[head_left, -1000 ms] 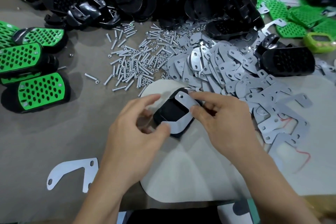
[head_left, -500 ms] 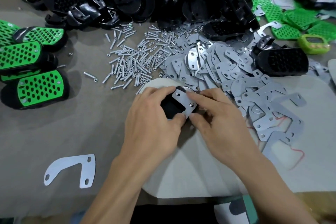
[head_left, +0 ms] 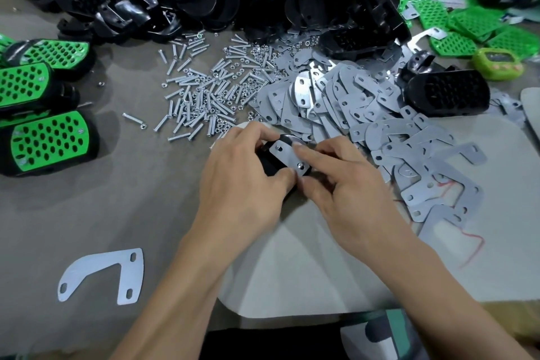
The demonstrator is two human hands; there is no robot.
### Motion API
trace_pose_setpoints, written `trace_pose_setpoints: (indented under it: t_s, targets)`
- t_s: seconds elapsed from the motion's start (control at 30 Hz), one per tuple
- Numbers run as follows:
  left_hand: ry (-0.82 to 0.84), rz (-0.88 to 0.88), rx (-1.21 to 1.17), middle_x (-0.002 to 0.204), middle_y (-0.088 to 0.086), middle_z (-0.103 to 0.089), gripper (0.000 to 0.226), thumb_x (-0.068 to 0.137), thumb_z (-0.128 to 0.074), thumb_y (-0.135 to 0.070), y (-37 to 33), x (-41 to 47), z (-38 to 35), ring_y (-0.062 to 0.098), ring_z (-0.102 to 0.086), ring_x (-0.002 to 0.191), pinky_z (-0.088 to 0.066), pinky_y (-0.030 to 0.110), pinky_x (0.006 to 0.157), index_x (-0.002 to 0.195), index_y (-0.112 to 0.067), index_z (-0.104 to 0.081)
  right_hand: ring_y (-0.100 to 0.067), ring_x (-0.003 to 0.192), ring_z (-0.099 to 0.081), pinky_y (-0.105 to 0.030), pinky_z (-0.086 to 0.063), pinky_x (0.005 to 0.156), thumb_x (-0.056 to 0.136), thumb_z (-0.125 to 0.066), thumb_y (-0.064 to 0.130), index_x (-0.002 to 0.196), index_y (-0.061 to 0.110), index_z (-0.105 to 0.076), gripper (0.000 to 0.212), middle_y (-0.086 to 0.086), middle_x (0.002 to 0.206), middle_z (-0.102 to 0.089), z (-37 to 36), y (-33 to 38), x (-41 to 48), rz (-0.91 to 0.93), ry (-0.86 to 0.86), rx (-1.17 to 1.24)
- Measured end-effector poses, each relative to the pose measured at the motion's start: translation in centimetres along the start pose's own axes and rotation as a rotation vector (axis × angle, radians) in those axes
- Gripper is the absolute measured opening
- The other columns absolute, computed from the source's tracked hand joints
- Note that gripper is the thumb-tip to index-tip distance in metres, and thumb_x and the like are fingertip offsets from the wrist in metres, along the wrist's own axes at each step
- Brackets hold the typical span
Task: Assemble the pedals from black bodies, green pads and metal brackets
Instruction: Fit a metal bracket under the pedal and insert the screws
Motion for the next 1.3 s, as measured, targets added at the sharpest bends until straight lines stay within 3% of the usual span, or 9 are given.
trace_pose_setpoints:
  t_s: [0.13, 0.27, 0.37, 0.47, 0.63, 0.77, 0.9, 1.13, 1.3]
  targets:
    - [-0.004, -0.021, -0.009, 0.104, -0.021, -0.061, 0.046, 0.071, -0.085, -0.035, -0.2, -0.4, 0.3, 0.009, -0.056, 0.099, -0.044, 0.028, 0.085, 0.111, -0.043, -0.065, 0.004, 0.082, -0.05, -0.006, -0.035, 0.075, 0.088, -0.076, 0.012, 0.132, 0.022, -0.068, 0.046, 0.011, 0.103, -0.054, 0.3, 0.3, 0.3, 0.008, 0.025, -0.024]
    - [0.123, -0.036, 0.116, 0.129, -0.019, -0.062, 0.092, 0.065, -0.08, -0.048, 0.2, -1.3, 0.1, 0.011, -0.053, 0.119, -0.038, 0.027, 0.097, 0.15, -0.04, -0.044, -0.008, 0.09, -0.051, -0.018, -0.036, 0.077, 0.087, -0.078, 0.021, 0.127, 0.013, -0.071, 0.041, 0.004, 0.102, -0.061, 0.7, 1.0, -0.2, 0.06, 0.001, -0.131]
    - [0.148, -0.101, 0.181, 0.117, -0.017, -0.063, 0.084, 0.057, -0.078, -0.051, -0.2, -1.5, 0.3, 0.009, -0.05, 0.11, -0.026, 0.018, 0.082, 0.138, -0.04, -0.057, -0.008, 0.087, -0.052, -0.006, -0.034, 0.079, 0.084, -0.079, 0.019, 0.122, 0.008, -0.073, 0.04, 0.001, 0.099, -0.064, 0.7, 1.5, -0.9, 0.096, -0.039, -0.132]
    - [0.016, -0.004, 0.214, 0.109, -0.015, -0.054, 0.073, 0.062, -0.081, -0.057, 0.0, -2.1, 0.8, 0.013, -0.049, 0.104, -0.034, 0.026, 0.078, 0.13, -0.042, -0.059, 0.003, 0.086, -0.052, -0.003, -0.037, 0.084, 0.087, -0.077, 0.011, 0.124, 0.016, -0.073, 0.037, 0.012, 0.111, -0.062, 0.4, 0.8, -0.2, 0.029, -0.023, -0.042]
    - [-0.159, 0.107, 0.271, 0.125, -0.009, -0.049, 0.081, 0.073, -0.072, -0.066, -0.1, -4.1, 0.7, 0.022, -0.049, 0.115, -0.041, 0.034, 0.082, 0.142, -0.032, -0.048, 0.002, 0.116, -0.056, 0.001, -0.032, 0.099, 0.094, -0.058, 0.001, 0.116, 0.018, -0.077, 0.034, 0.013, 0.126, -0.068, 0.0, 1.3, 1.5, -0.044, -0.035, 0.009]
    - [-0.043, 0.094, 0.017, 0.103, -0.022, -0.055, 0.062, 0.074, -0.062, -0.065, 2.0, -2.7, 1.5, 0.002, -0.056, 0.092, -0.043, 0.023, 0.079, 0.132, -0.042, -0.06, 0.003, 0.121, -0.055, -0.003, -0.031, 0.104, 0.091, -0.06, 0.031, 0.119, 0.025, -0.075, 0.033, 0.016, 0.132, -0.065, -0.6, 1.3, 1.7, -0.048, 0.045, 0.006]
    - [0.015, 0.157, -0.11, 0.071, -0.02, -0.063, 0.039, 0.072, -0.064, -0.055, 3.9, 0.0, 2.1, 0.002, -0.06, 0.068, -0.053, 0.031, 0.073, 0.109, -0.044, -0.074, -0.006, 0.11, -0.06, -0.009, -0.039, 0.097, 0.085, -0.07, 0.031, 0.112, 0.02, -0.077, 0.03, 0.015, 0.116, -0.068, -0.7, 2.2, 1.2, 0.005, -0.043, 0.013]
    - [0.018, 0.224, -0.079, 0.059, -0.016, -0.062, 0.049, 0.055, -0.069, -0.049, 4.4, 2.0, 0.8, 0.023, -0.064, 0.074, -0.046, 0.027, 0.066, 0.102, -0.041, -0.08, -0.01, 0.071, -0.058, -0.031, -0.052, 0.074, 0.085, -0.065, 0.036, 0.118, 0.032, -0.072, 0.034, 0.014, 0.075, -0.065, -1.0, 1.6, 0.7, -0.153, -0.117, 0.002]
    - [-0.017, 0.232, -0.144, 0.049, -0.021, -0.054, 0.048, 0.055, -0.071, -0.041, 4.7, 1.8, 0.7, 0.001, -0.053, 0.051, -0.034, 0.014, 0.054, 0.101, -0.037, -0.081, -0.011, 0.074, -0.062, -0.036, -0.056, 0.078, 0.08, -0.067, 0.042, 0.132, 0.037, -0.062, 0.052, 0.008, 0.085, -0.071, -0.8, 2.1, 0.6, -0.194, -0.105, -0.01]
Point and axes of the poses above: each hand's wrist, its own x-axis towards the middle knuckle, its own z-axis out of the back of the hand, y = z × x, the point moved 10 cm from there along x, towards the middle knuckle
